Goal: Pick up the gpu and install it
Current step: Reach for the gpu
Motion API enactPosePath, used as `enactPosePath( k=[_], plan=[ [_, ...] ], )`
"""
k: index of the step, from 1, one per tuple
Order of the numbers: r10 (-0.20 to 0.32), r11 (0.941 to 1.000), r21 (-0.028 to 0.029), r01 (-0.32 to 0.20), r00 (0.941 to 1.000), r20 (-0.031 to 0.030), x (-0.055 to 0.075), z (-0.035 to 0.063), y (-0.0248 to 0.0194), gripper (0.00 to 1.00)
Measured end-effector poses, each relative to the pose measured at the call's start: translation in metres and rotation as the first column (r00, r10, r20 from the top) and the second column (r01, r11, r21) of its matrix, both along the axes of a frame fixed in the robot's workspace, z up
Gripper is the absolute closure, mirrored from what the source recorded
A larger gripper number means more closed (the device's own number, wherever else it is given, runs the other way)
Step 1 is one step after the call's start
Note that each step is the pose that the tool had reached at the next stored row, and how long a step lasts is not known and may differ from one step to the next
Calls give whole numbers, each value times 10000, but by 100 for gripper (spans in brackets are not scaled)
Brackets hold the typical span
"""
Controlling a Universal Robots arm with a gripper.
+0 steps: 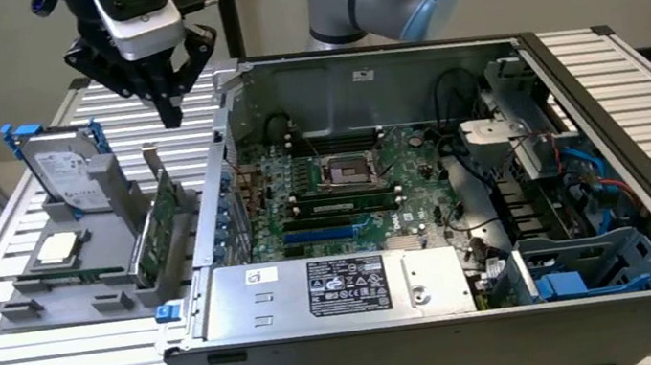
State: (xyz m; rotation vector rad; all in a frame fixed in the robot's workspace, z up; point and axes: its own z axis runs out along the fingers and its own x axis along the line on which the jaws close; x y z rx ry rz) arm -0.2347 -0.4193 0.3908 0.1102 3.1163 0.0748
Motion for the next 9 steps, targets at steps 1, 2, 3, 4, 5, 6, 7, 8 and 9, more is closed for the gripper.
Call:
enactPosePath(
  k=[1, 2, 3, 4, 5, 6, 7, 8, 9],
  plan=[
    [0, 10000, -1, 0, 10000, -1, -45, -3, -7, 89],
    [-1, 10000, -2, 1, 10000, -1, -90, -7, -14, 89],
    [-1, 10000, -3, 1, 10000, 0, -135, -11, -20, 89],
    [-1, 10000, -5, 1, 10000, -1, -184, -16, -26, 89],
    [0, 10000, -7, 0, 10000, -1, -229, -21, -31, 89],
    [0, 10000, -9, 0, 10000, -1, -274, -28, -34, 89],
    [-1, 10000, -12, 1, 10000, -1, -319, -35, -37, 89],
    [-1, 10000, -15, 1, 10000, 0, -366, -43, -40, 89],
    [-1, 10000, -19, 1, 10000, 0, -411, -50, -42, 89]
  ],
)
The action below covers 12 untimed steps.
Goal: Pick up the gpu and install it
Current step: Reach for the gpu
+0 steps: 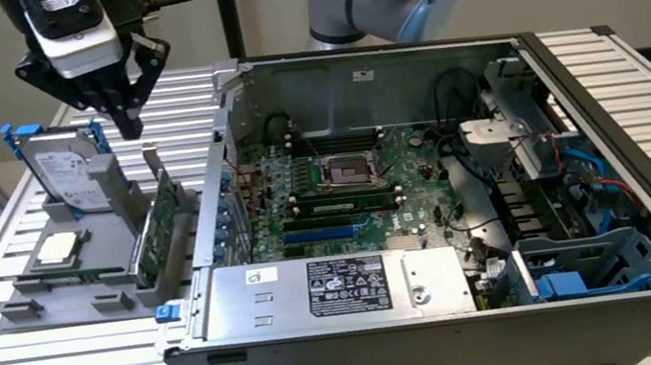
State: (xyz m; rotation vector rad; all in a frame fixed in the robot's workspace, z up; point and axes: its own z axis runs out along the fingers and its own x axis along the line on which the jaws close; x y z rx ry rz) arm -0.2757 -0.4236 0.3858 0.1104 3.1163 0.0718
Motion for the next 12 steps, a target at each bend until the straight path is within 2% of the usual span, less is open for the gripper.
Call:
enactPosePath(
  k=[6, 12],
  plan=[
    [1, 10000, -27, -1, 10000, 1, -253, -35, -14, 89],
    [1, 10000, -28, -1, 10000, -1, -255, -34, -15, 89]
  ],
)
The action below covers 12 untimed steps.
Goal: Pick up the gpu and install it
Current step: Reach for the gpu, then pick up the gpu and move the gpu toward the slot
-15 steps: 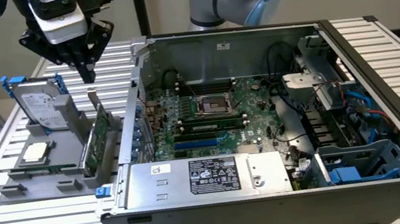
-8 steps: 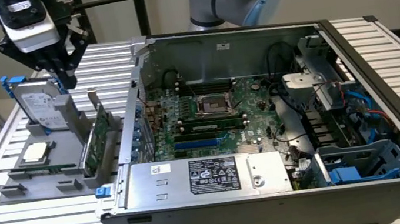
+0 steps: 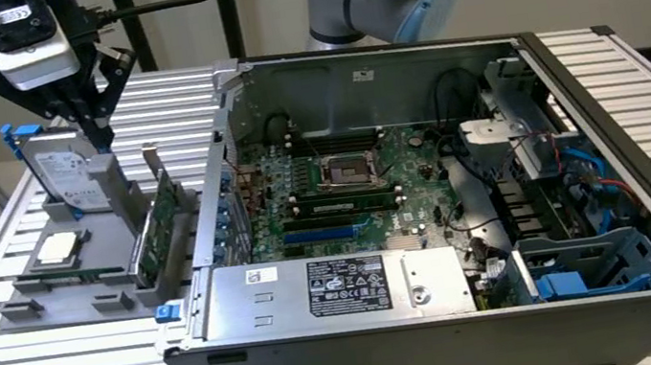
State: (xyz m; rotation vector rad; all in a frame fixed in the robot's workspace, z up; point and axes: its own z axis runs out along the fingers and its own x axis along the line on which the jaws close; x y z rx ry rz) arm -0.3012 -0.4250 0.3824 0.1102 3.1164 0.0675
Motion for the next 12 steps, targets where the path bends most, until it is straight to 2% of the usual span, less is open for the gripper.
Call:
enactPosePath(
  k=[9, 10, 11, 12],
  plan=[
    [0, 10000, 1, 0, 10000, 1, 0, 0, 0, 89],
    [0, 10000, 0, 0, 10000, 0, 0, 0, 0, 88],
    [0, 10000, 0, 0, 10000, 0, 0, 0, 0, 82],
    [0, 10000, 0, 0, 10000, 0, 0, 0, 0, 82]
  ],
)
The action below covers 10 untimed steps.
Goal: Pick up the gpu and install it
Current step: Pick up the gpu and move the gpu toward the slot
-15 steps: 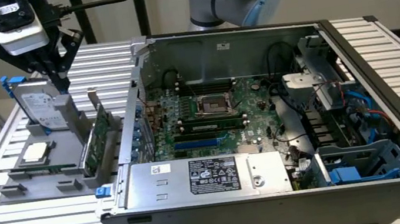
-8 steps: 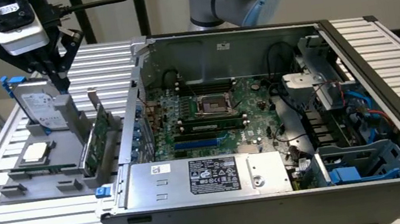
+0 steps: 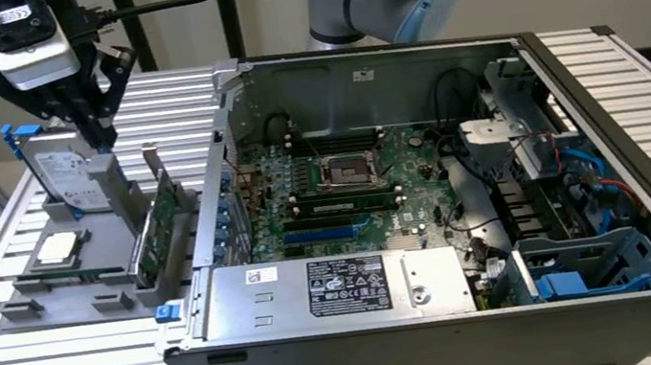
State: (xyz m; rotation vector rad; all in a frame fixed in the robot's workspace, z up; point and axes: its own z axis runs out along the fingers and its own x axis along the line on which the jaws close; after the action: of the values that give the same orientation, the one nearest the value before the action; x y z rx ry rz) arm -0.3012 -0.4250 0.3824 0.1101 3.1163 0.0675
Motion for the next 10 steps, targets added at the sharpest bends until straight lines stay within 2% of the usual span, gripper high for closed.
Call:
enactPosePath(
  k=[2, 3, 5, 6, 7, 10],
  plan=[
    [0, 10000, 0, 0, 10000, 0, 0, 0, 0, 70],
    [0, 10000, 0, 0, 10000, 0, 0, 0, 0, 70],
    [-1, 10000, 1, 1, 10000, 0, 0, 0, 0, 58],
    [0, 10000, 1, 0, 10000, 1, 0, 0, 0, 58],
    [0, 10000, 0, 0, 10000, 0, -1, 0, 0, 52],
    [0, 10000, -4, 0, 10000, 7, -2, -17, 0, 52]
  ],
)
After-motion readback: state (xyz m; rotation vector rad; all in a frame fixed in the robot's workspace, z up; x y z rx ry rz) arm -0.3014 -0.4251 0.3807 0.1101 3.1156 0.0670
